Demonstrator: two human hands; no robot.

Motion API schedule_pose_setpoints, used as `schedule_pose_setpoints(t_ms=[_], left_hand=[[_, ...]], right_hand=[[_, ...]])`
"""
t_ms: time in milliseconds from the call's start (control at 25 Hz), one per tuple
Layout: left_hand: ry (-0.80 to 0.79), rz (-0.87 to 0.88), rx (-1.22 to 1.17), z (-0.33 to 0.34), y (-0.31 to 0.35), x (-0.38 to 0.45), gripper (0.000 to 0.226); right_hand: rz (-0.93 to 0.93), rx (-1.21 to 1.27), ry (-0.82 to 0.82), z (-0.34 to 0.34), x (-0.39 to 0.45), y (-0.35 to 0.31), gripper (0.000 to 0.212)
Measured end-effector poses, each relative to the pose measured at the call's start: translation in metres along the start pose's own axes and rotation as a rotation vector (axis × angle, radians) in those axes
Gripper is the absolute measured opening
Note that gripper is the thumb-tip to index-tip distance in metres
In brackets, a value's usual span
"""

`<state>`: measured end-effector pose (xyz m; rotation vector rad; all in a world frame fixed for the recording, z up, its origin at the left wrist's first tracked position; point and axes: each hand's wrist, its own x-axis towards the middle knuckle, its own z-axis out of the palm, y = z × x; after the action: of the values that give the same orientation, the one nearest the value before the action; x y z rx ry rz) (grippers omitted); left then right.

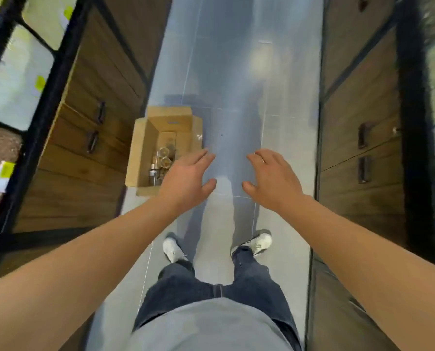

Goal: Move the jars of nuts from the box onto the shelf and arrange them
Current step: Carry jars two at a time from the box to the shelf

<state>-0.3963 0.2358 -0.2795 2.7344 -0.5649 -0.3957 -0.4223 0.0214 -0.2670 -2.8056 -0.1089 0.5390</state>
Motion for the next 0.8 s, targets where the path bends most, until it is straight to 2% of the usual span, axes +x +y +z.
schedule_pose_setpoints(t_ms=[360,560,680,800], left_hand=[[0.094,-0.285,-0.115,-0.018,-0.2,-0.1,0.056],[0.118,-0.405,-0.163,-0.015,-0.255,-0.097,0.054],[0.074,-0.475,-0.167,-0.007,-0.278,-0.075,0.055],[0.097,-0.519,-0.181,0.009,-0.3,-0.047,0.054]], right_hand=[[-0.141,-0.031,-0.118,0.064,0.077,-0.197,0.06],[-0.183,-0.061,-0.187,0.078,0.133,-0.229,0.063],[-0.212,-0.077,-0.205,0.087,0.177,-0.228,0.062],[-0.216,-0.084,-0.254,0.103,0.222,-0.222,0.063]])
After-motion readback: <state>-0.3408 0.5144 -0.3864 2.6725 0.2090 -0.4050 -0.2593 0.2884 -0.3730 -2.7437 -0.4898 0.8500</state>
